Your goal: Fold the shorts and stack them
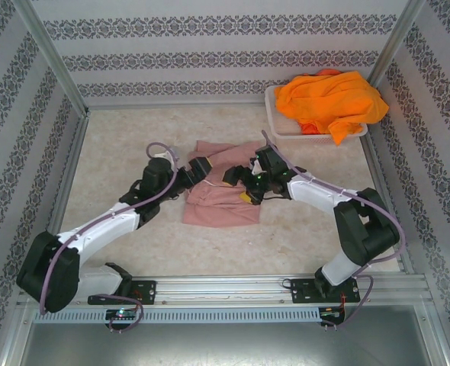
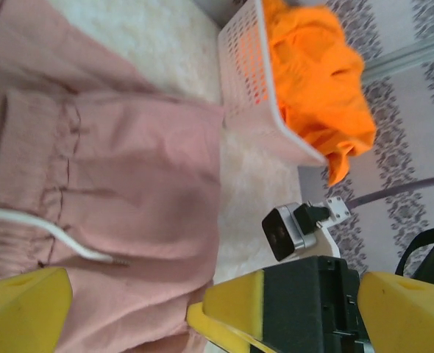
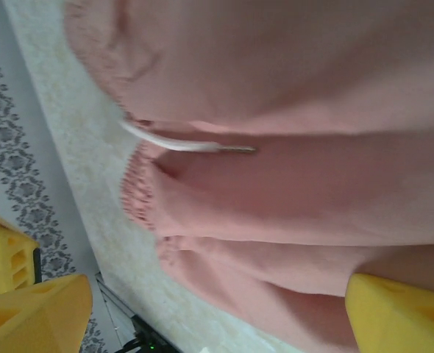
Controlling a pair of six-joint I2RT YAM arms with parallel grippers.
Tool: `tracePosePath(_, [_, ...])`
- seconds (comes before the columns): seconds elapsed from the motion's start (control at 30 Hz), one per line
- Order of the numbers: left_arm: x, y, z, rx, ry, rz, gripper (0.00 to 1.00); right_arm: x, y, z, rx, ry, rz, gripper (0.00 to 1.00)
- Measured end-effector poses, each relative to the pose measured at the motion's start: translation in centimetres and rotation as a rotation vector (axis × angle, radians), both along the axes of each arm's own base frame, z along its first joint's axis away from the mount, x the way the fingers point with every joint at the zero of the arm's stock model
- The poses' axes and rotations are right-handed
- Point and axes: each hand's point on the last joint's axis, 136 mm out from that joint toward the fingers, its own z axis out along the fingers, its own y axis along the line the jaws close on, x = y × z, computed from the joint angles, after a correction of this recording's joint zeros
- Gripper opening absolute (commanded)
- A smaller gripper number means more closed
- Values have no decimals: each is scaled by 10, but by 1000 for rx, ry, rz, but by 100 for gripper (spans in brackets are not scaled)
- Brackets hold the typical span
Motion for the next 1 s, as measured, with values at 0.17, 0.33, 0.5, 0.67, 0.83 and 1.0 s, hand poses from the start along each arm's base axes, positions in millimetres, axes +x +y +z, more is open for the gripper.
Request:
tracePosePath(0.17, [-9,-3,-58,33,100,42,100,-12,-6,-30,-13,48,-14,89])
tracePosePath(0.33, [-23,21,-119,140,209,113,100,-22,-11,-48,-15,76,-26,89])
tracePosePath(0.5, [-27,30,-128,178,211,135,100,-24,-12,-38,0,40,-24,91])
tracePosePath(0.67, [-27,38,-94,252,141,117,100,-28,-28,6,-64,-121,-1,97])
tracePosePath(0.83, [-4,22,12,221,-74,78,100,-18,-64,73,-236,-392,-6,98])
tracePosePath(1.0, [4,7,34,196,-122,27,100,-7,-103,85,-368,-465,-17,98])
